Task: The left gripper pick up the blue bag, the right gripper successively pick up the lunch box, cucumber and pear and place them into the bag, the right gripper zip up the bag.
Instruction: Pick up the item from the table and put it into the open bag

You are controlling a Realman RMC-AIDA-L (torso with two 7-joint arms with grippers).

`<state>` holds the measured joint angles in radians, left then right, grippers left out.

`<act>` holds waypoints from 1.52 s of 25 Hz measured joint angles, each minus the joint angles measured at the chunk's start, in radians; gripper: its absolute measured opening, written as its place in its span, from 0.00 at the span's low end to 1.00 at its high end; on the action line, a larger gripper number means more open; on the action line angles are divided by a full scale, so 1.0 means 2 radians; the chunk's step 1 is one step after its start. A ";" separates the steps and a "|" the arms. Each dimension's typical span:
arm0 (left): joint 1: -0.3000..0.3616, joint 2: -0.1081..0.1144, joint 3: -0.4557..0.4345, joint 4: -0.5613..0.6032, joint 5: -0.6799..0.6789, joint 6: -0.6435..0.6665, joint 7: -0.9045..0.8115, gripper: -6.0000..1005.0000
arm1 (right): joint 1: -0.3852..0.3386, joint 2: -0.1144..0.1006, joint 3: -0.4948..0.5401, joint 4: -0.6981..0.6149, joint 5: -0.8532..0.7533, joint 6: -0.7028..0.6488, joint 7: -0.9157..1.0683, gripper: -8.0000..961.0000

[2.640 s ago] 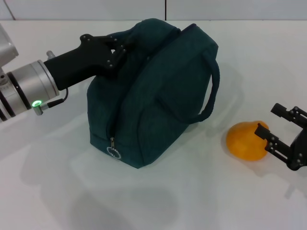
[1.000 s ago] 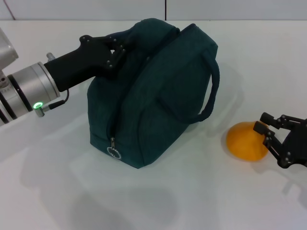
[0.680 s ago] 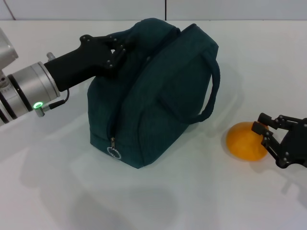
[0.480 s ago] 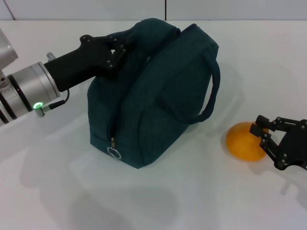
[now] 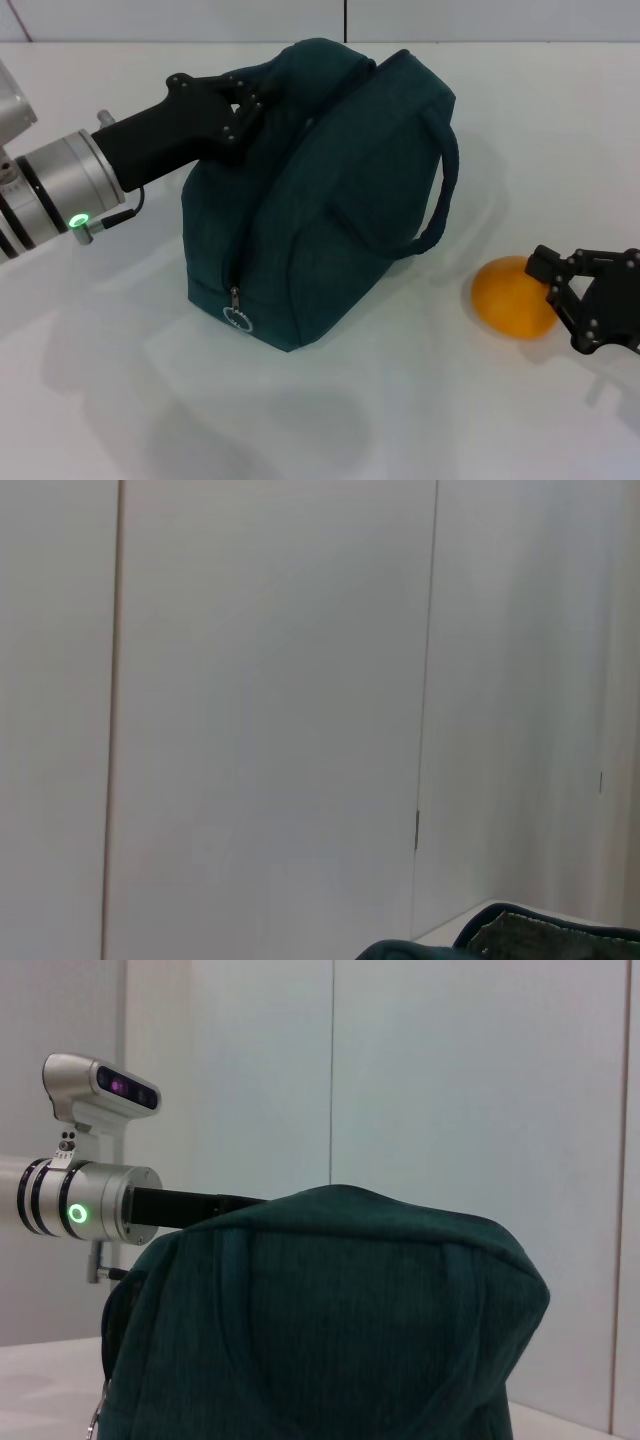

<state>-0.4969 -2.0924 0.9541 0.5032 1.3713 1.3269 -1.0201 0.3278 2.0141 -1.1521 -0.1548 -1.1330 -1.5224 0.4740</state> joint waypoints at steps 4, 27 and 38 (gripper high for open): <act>0.002 0.000 0.000 0.001 0.000 0.002 0.000 0.05 | -0.003 0.000 0.005 -0.001 0.004 -0.015 -0.001 0.06; 0.026 0.001 0.000 0.031 -0.001 0.089 -0.001 0.05 | 0.103 -0.001 0.067 -0.120 0.032 -0.170 0.241 0.06; 0.019 0.001 0.000 0.026 0.003 0.076 0.004 0.05 | 0.229 0.004 -0.028 -0.122 0.029 -0.033 0.332 0.07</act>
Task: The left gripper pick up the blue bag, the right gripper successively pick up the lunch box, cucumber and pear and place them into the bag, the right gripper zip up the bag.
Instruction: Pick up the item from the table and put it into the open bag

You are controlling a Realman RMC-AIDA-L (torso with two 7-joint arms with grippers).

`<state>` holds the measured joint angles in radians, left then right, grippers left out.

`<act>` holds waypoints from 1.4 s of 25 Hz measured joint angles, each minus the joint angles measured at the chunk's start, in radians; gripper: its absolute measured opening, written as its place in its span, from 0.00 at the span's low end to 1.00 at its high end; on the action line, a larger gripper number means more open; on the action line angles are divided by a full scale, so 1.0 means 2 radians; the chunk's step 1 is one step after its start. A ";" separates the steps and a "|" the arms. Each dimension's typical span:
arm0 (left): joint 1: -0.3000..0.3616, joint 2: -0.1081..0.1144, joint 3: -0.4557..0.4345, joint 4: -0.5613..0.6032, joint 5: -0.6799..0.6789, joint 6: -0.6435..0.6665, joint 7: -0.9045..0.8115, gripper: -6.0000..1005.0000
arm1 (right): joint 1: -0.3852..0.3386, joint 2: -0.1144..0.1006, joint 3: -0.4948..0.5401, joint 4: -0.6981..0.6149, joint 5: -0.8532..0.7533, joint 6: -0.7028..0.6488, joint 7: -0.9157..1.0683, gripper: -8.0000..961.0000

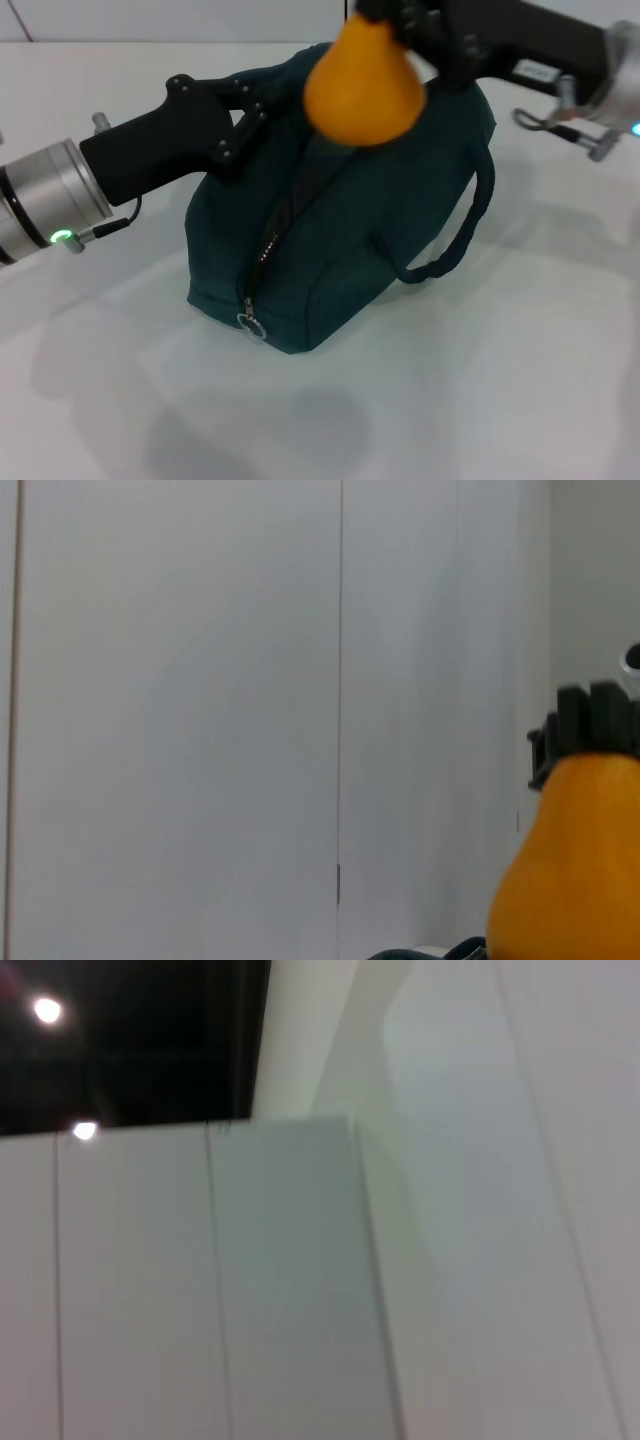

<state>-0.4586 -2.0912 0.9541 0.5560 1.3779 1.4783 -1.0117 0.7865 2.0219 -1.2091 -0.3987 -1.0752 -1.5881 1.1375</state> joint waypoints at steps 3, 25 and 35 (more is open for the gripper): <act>-0.002 0.000 0.000 -0.002 0.000 -0.007 0.004 0.05 | 0.006 0.000 -0.026 -0.001 0.000 0.018 0.002 0.07; -0.020 0.000 0.000 -0.021 0.000 -0.022 0.019 0.06 | -0.005 0.003 -0.154 -0.001 0.004 0.117 -0.003 0.09; -0.032 0.001 -0.002 -0.037 -0.002 -0.031 0.026 0.06 | -0.017 0.003 -0.188 -0.018 0.028 0.117 -0.005 0.10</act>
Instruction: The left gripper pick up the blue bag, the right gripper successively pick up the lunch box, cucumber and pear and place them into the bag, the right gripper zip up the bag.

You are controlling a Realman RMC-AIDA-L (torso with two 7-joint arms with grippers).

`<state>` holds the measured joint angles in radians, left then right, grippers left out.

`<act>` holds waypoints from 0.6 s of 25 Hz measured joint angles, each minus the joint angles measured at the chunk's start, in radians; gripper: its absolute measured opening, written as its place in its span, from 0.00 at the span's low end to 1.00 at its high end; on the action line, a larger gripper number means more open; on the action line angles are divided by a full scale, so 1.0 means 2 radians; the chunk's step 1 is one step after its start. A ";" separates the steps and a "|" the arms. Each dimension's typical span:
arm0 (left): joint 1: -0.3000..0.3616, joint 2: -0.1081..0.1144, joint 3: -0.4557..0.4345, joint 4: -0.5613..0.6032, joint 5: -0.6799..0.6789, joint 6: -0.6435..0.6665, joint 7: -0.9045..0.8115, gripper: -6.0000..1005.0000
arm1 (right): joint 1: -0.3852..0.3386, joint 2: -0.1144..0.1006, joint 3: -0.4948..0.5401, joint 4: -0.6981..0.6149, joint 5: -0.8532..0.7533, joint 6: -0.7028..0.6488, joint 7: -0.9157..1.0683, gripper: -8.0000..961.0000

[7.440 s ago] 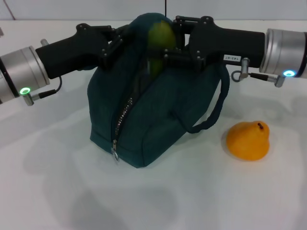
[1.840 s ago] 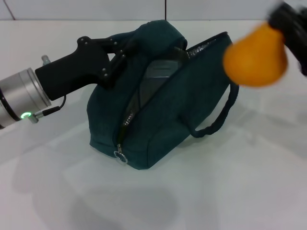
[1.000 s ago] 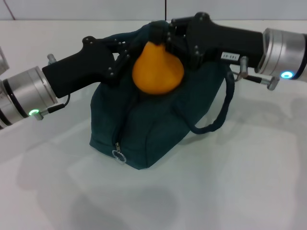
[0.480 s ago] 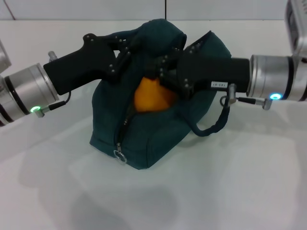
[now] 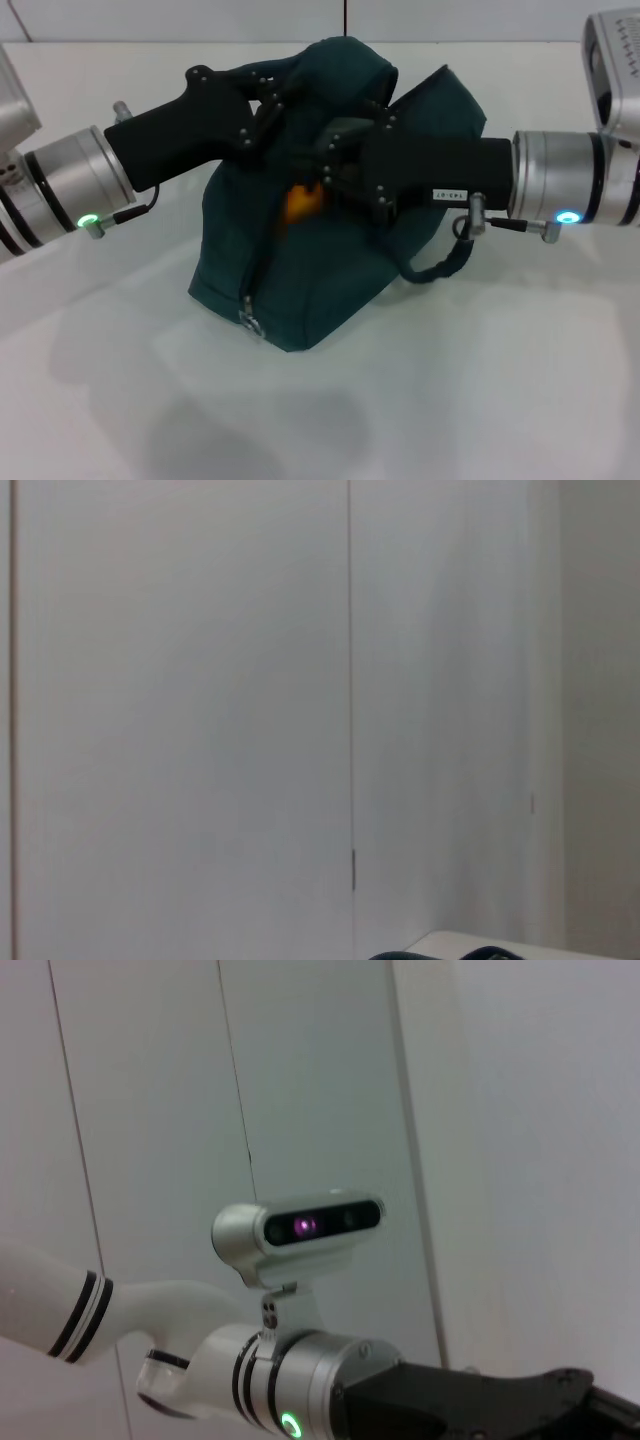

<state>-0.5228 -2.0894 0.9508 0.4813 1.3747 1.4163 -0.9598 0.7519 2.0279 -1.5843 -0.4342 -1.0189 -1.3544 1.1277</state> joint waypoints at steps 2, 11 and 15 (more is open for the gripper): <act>0.000 0.000 0.001 0.000 -0.001 -0.004 0.000 0.06 | -0.008 0.000 0.000 -0.010 0.000 0.003 0.000 0.11; 0.004 0.000 -0.002 0.000 -0.002 -0.011 0.001 0.06 | -0.075 -0.007 0.011 -0.080 0.022 -0.012 -0.006 0.34; 0.008 0.001 -0.003 0.001 -0.002 -0.015 0.002 0.06 | -0.110 -0.031 0.030 -0.117 -0.021 -0.049 0.012 0.41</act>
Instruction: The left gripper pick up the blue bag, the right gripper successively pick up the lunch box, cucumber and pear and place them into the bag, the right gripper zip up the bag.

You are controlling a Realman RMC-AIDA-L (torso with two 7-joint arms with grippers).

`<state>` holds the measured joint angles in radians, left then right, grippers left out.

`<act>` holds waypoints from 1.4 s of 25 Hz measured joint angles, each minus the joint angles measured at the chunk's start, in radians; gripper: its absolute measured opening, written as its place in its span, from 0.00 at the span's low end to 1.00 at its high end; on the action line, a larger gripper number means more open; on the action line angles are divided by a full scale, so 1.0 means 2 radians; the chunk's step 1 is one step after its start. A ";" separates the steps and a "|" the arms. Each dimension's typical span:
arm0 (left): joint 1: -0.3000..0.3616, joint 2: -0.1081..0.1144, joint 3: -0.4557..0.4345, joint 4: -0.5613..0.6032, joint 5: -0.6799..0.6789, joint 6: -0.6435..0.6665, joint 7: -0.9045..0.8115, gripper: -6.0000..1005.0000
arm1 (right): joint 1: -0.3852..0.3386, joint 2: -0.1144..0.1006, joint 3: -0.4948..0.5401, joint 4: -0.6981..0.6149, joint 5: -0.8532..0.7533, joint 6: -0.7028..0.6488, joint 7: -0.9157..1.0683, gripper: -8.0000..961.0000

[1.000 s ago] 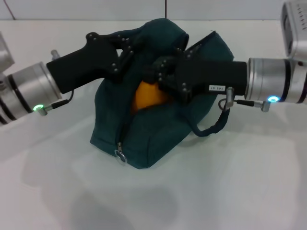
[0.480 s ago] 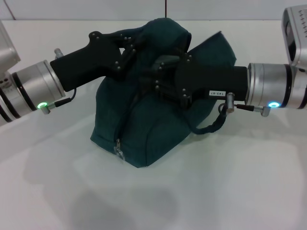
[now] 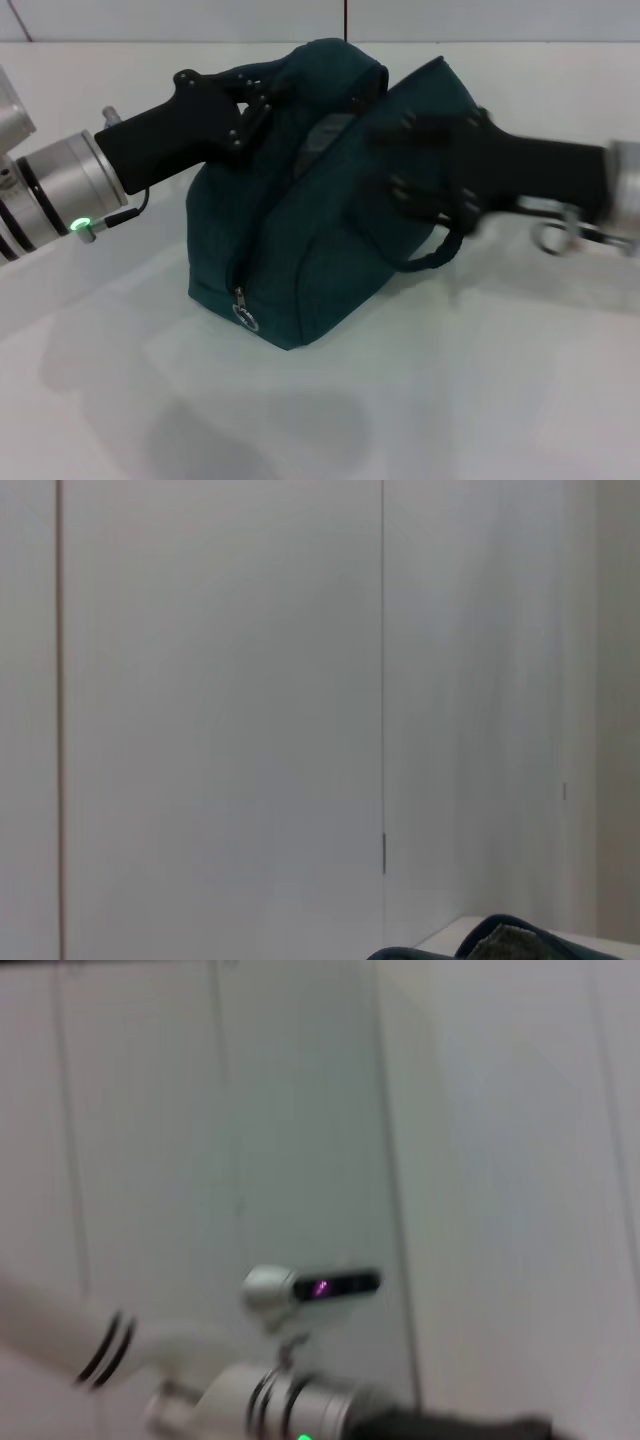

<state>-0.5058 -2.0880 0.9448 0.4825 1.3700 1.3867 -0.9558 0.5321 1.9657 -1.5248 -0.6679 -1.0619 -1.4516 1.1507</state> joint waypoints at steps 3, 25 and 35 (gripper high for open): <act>0.002 0.000 0.000 0.002 0.000 -0.002 0.008 0.06 | -0.011 -0.021 0.010 -0.007 -0.043 -0.027 0.027 0.46; 0.003 -0.001 0.000 -0.001 -0.012 -0.006 0.014 0.06 | 0.009 0.022 0.015 -0.002 -0.162 0.055 0.024 0.33; 0.027 -0.001 0.000 -0.003 -0.057 -0.019 0.020 0.06 | -0.022 0.025 0.062 0.004 -0.093 0.052 -0.033 0.14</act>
<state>-0.4520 -2.0897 0.9451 0.4769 1.2553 1.3492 -0.9158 0.4876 2.0150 -1.4004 -0.6603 -1.2485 -1.3470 1.0855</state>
